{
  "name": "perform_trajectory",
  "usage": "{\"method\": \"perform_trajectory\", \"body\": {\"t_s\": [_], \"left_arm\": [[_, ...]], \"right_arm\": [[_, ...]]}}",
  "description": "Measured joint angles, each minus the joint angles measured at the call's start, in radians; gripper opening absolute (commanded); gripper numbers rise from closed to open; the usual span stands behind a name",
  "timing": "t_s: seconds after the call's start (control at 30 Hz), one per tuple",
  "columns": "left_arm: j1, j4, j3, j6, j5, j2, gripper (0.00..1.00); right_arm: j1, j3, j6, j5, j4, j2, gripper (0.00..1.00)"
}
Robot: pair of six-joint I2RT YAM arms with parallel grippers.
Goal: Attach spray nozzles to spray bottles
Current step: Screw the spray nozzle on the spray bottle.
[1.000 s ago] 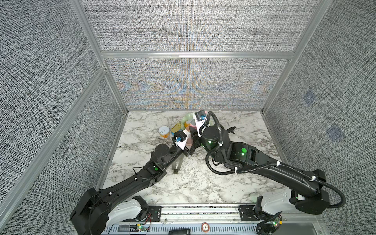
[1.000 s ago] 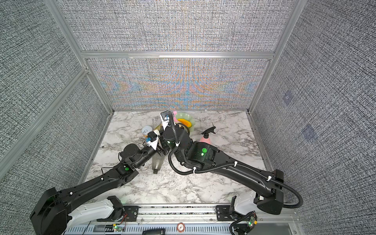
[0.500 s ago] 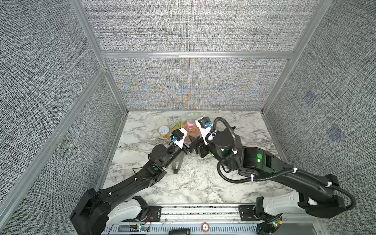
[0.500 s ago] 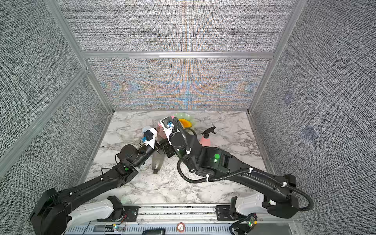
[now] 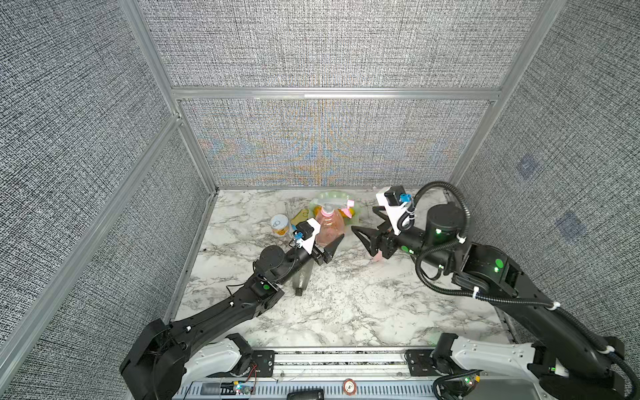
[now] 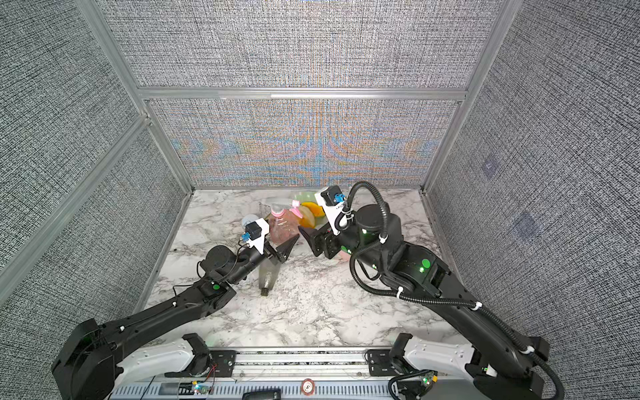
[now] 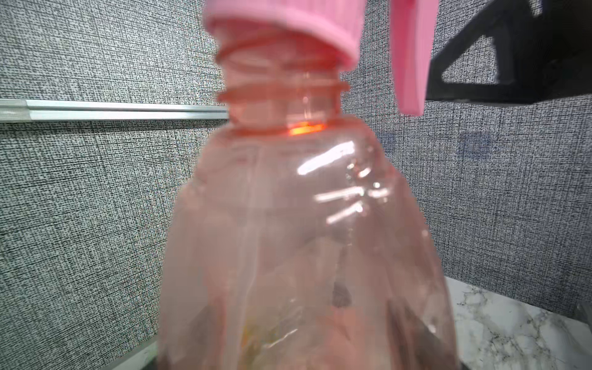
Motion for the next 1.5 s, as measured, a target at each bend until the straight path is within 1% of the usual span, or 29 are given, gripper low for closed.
{"method": "perform_trajectory", "body": {"t_s": [0.1,0.17,0.23,0.33,0.47,0.67,0.93,1.2,1.33,1.5], "left_arm": [[0.0,-0.001,0.009,-0.011,0.028,0.002,0.65],[0.0,-0.002,0.013,-0.018,0.048,0.005,0.65],[0.0,-0.003,0.014,-0.027,0.057,0.01,0.65],[0.0,-0.007,0.019,-0.033,0.078,0.019,0.65],[0.0,-0.024,0.026,-0.034,0.092,0.023,0.65],[0.0,-0.026,0.026,-0.034,0.1,0.024,0.65],[0.0,-0.027,0.027,-0.033,0.1,0.024,0.65],[0.0,-0.057,0.027,-0.032,0.099,0.024,0.65],[0.0,-0.072,0.027,-0.029,0.095,0.022,0.65],[0.0,-0.093,0.027,-0.025,0.08,0.018,0.65]], "right_arm": [[-0.082,0.013,-0.032,-0.172,0.028,0.031,0.84],[-0.114,0.031,-0.051,-0.254,0.045,0.059,0.83],[-0.124,0.05,-0.065,-0.326,0.06,0.087,0.8],[-0.131,0.084,-0.077,-0.409,0.082,0.13,0.76],[-0.136,0.107,-0.076,-0.459,0.113,0.171,0.7],[-0.134,0.151,-0.061,-0.486,0.125,0.22,0.61],[-0.134,0.166,-0.048,-0.489,0.124,0.254,0.35],[-0.131,0.153,-0.045,-0.455,0.134,0.257,0.17],[-0.124,0.147,-0.047,-0.436,0.132,0.257,0.15],[-0.098,0.126,-0.068,-0.377,0.147,0.254,0.15]]}}
